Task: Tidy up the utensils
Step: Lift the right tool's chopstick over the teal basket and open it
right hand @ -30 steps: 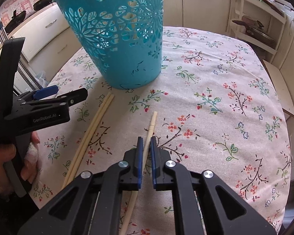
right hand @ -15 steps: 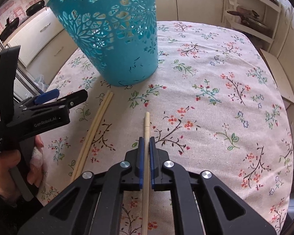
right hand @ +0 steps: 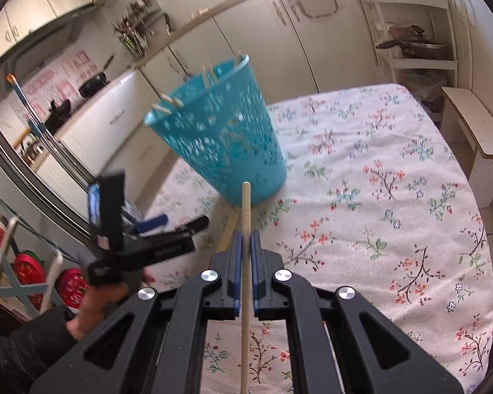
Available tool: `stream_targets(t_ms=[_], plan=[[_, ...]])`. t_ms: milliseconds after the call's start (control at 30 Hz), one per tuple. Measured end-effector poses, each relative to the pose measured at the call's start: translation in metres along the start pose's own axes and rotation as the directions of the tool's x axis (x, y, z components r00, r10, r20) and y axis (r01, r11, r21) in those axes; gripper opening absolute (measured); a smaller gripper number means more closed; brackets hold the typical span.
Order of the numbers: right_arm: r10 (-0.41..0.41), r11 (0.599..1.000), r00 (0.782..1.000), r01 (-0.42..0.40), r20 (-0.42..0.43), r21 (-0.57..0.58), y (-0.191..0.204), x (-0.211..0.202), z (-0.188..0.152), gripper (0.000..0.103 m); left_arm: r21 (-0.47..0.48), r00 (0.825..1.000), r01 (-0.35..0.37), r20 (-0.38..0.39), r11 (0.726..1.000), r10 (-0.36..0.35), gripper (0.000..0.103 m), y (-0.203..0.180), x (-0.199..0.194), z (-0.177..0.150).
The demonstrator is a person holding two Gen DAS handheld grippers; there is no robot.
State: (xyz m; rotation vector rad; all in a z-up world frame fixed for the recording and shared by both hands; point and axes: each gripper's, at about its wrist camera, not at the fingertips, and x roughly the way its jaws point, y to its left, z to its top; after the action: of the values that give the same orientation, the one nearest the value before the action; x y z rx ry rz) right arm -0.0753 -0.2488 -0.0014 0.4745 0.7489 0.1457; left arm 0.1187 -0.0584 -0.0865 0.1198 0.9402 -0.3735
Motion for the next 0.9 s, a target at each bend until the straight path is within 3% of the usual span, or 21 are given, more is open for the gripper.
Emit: stream_targets(t_ms=[367, 467, 600, 800, 900], plan=[[0.138, 0.990, 0.978, -0.142, 0.157, 0.016, 0.012, -0.031, 0.040, 0.006, 0.006, 1.000, -0.001, -0.001, 1.000, 0.001, 0.094, -0.002, 0.000, -0.001], [0.183, 0.982, 0.958, -0.187, 0.221, -0.004, 0.022, -0.042, 0.063, 0.006, 0.008, 1.000, -0.001, -0.002, 1.000, 0.001, 0.094, -0.002, 0.000, -0.001], [0.219, 0.975, 0.912, -0.217, 0.346, -0.047, 0.046, -0.053, 0.110, 0.006, 0.011, 1.000, -0.001, -0.002, 1.000, 0.001, 0.094, -0.003, 0.001, 0.000], [0.171, 0.985, 0.856, -0.158, 0.488, -0.068, 0.072, -0.038, 0.156, 0.006, 0.007, 1.000, 0.004, 0.000, 1.000, -0.004, 0.094, -0.002, 0.000, 0.000], [0.088, 0.996, 0.838, -0.065, 0.538, -0.062, 0.078, -0.016, 0.164, 0.006, 0.005, 1.000, 0.009, 0.001, 1.000, -0.009, 0.094, -0.003, -0.001, 0.000]])
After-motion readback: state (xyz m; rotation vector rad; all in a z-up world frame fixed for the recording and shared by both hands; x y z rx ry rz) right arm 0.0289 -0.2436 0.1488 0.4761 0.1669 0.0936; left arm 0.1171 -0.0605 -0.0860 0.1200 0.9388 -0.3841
